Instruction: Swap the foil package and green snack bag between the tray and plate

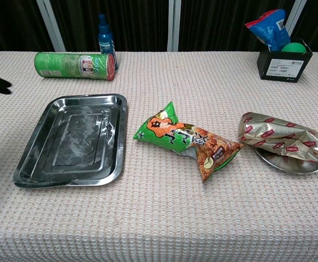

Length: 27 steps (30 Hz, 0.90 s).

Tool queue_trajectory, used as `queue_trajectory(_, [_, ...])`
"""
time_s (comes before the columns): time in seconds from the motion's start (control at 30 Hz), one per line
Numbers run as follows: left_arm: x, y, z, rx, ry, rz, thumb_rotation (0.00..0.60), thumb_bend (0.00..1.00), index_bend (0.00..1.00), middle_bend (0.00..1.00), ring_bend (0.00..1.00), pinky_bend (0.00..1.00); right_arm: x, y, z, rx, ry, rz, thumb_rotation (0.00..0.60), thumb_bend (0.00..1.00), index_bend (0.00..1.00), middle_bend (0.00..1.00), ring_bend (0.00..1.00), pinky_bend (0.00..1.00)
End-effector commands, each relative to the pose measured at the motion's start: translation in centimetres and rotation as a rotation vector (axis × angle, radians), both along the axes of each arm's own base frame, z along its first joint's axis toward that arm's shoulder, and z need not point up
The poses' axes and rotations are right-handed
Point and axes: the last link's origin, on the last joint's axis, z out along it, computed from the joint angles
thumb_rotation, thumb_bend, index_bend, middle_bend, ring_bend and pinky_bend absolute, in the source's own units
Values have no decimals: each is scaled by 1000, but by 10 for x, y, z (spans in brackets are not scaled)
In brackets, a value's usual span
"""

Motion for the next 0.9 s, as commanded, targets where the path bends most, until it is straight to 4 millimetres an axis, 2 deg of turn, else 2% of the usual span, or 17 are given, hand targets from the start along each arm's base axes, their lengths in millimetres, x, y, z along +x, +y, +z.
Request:
queue_trajectory(0.03, [39, 14, -21, -30, 2, -133, 600, 127, 113, 124, 34, 109, -15, 2, 19, -40, -50, -42, 600, 0, 0, 0, 0, 0])
queue_trajectory(0.27, [107, 52, -68, -73, -36, -253, 600, 127, 113, 118, 34, 110, -38, 10, 37, -92, -99, -95, 600, 0, 0, 0, 0, 0])
queue_trajectory(0.37, [127, 58, -89, -106, -27, -297, 600, 127, 113, 118, 34, 110, -46, 13, 42, -99, -117, -113, 600, 0, 0, 0, 0, 0])
queue_trajectory(0.53, [147, 61, -119, -137, -23, -327, 600, 127, 113, 118, 34, 110, -58, 16, 46, -107, -136, -139, 600, 0, 0, 0, 0, 0])
queue_trajectory(0.67, [157, 73, -143, -148, 3, -330, 600, 127, 113, 118, 34, 111, -67, 17, 47, -105, -149, -156, 600, 0, 0, 0, 0, 0])
queue_trajectory(0.9, [173, 89, -164, -158, 21, -345, 600, 128, 112, 111, 34, 111, -77, 17, 47, -103, -154, -180, 600, 0, 0, 0, 0, 0])
